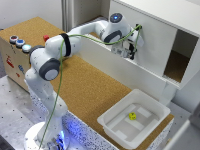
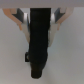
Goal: Slide the door all the way to the left
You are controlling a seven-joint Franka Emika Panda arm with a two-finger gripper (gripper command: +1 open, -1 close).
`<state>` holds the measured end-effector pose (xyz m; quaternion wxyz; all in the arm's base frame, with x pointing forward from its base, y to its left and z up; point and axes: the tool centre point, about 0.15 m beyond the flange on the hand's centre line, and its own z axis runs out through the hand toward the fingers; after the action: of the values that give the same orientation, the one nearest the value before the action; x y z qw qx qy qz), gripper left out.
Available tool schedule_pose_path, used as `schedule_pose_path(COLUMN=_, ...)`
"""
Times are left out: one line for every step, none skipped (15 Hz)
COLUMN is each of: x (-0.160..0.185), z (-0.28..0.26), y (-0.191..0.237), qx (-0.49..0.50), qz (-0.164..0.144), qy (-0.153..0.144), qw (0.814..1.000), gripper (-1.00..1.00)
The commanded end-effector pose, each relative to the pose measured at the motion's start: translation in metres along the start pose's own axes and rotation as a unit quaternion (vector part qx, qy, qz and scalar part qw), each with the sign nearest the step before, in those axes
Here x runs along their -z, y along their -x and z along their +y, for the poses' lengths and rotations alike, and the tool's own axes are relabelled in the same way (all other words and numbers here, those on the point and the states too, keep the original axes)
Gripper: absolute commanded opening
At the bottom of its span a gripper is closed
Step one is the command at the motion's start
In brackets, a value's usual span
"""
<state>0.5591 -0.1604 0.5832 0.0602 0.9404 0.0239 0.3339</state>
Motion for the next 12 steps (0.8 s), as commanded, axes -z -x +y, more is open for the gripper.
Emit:
schedule_pose_path(x=-0.041, z=-0.065, y=0.045, qx=0.021, qz=0.049, qy=0.068, qw=0.996, gripper=-1.00)
schedule_pose_path(x=-0.044, z=-0.072, y=0.040, qx=0.020, qz=0.053, qy=0.061, qw=0.997, gripper=-1.00)
schedule_pose_path(x=-0.049, z=-0.079, y=0.036, qx=0.021, qz=0.061, qy=0.061, qw=0.996, gripper=-1.00)
schedule_pose_path(x=-0.054, z=-0.085, y=0.034, qx=0.026, qz=0.060, qy=0.067, qw=0.996, gripper=-1.00)
schedule_pose_path(x=-0.059, z=-0.092, y=0.032, qx=0.026, qz=0.054, qy=0.064, qw=0.996, gripper=-1.00)
schedule_pose_path(x=-0.063, z=-0.099, y=0.032, qx=0.033, qz=0.053, qy=0.069, qw=0.996, gripper=-1.00)
schedule_pose_path(x=-0.068, z=-0.108, y=0.031, qx=0.036, qz=0.047, qy=0.079, qw=0.995, gripper=-1.00)
schedule_pose_path(x=-0.068, z=-0.116, y=0.029, qx=0.033, qz=0.046, qy=0.086, qw=0.995, gripper=-1.00)
schedule_pose_path(x=-0.069, z=-0.126, y=0.026, qx=0.025, qz=0.042, qy=0.096, qw=0.994, gripper=-1.00)
schedule_pose_path(x=-0.067, z=-0.136, y=0.023, qx=0.010, qz=0.036, qy=0.104, qw=0.994, gripper=-1.00)
schedule_pose_path(x=-0.066, z=-0.144, y=0.020, qx=-0.006, qz=0.031, qy=0.107, qw=0.994, gripper=-1.00)
schedule_pose_path(x=-0.065, z=-0.155, y=0.017, qx=-0.016, qz=0.029, qy=0.118, qw=0.993, gripper=-1.00)
